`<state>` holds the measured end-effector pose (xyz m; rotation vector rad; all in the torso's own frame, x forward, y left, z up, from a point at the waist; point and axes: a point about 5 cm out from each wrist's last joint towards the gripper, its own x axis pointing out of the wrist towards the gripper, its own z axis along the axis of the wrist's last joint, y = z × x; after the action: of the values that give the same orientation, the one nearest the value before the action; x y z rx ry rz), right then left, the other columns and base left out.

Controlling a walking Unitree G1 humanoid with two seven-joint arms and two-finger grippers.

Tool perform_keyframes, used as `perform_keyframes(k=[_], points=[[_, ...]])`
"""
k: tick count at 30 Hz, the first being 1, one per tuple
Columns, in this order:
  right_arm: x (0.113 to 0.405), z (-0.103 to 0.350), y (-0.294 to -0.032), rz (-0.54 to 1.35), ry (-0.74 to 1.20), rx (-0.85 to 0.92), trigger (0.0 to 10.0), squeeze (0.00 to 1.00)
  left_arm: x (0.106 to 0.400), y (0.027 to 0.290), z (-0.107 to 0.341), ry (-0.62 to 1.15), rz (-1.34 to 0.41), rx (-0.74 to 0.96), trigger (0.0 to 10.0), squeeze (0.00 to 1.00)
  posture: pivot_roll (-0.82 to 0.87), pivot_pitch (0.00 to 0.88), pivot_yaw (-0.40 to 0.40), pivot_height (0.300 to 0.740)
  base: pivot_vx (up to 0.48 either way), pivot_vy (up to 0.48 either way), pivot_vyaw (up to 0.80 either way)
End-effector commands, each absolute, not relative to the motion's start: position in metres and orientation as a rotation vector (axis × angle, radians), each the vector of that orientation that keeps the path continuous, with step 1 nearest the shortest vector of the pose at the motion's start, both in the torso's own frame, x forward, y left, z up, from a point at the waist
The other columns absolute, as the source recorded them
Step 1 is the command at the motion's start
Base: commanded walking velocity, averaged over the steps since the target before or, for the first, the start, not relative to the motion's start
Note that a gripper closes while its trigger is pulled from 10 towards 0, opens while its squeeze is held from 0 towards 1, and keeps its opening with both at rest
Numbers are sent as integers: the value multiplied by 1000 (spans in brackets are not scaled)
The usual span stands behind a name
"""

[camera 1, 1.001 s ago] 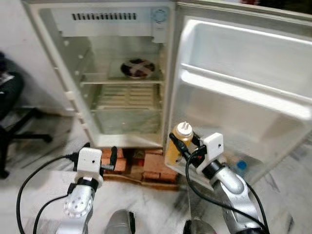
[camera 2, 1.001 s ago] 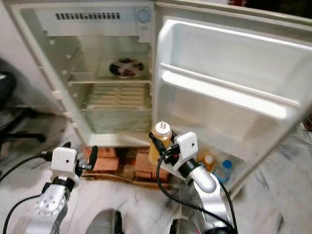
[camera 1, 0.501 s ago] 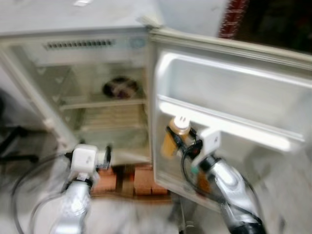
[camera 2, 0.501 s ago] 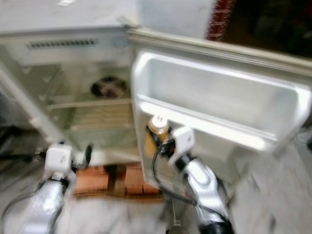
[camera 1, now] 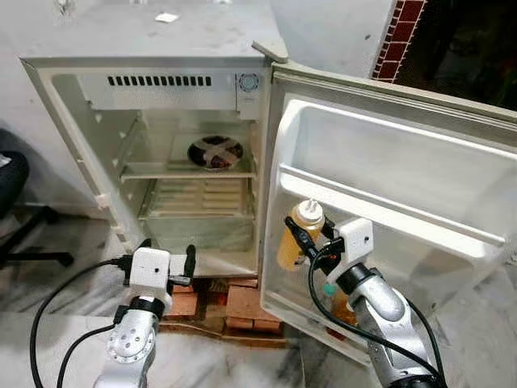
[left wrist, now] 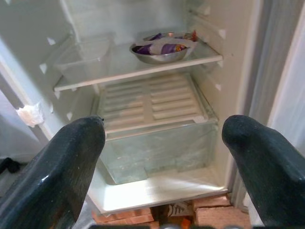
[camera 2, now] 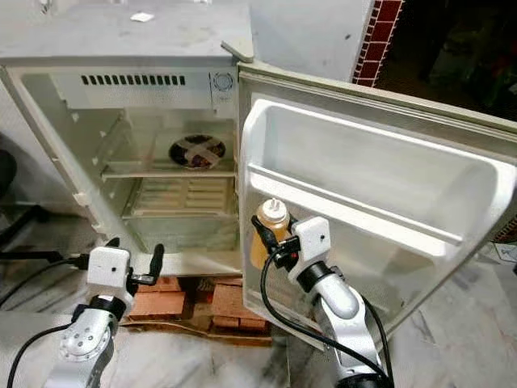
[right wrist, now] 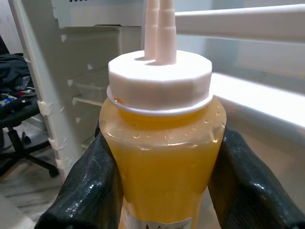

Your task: Restocking fridge

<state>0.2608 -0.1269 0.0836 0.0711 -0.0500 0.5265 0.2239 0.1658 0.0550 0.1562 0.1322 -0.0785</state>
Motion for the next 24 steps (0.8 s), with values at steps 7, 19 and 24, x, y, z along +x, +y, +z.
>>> perform_keyframes(k=[7, 19, 24], points=[[256, 86, -119, 603, -46, 127, 10000, 0, 225, 165, 56, 128, -77, 163, 10000, 0, 3, 0, 0, 735, 0, 0, 0], [253, 85, -116, 655, -25, 147, 10000, 0, 225, 165, 56, 128, -81, 164, 10000, 0, 2, 0, 2, 735, 0, 0, 0], [252, 83, -116, 663, -7, 139, 10000, 0, 225, 164, 57, 128, -84, 164, 10000, 0, 2, 0, 4, 711, 0, 0, 0]])
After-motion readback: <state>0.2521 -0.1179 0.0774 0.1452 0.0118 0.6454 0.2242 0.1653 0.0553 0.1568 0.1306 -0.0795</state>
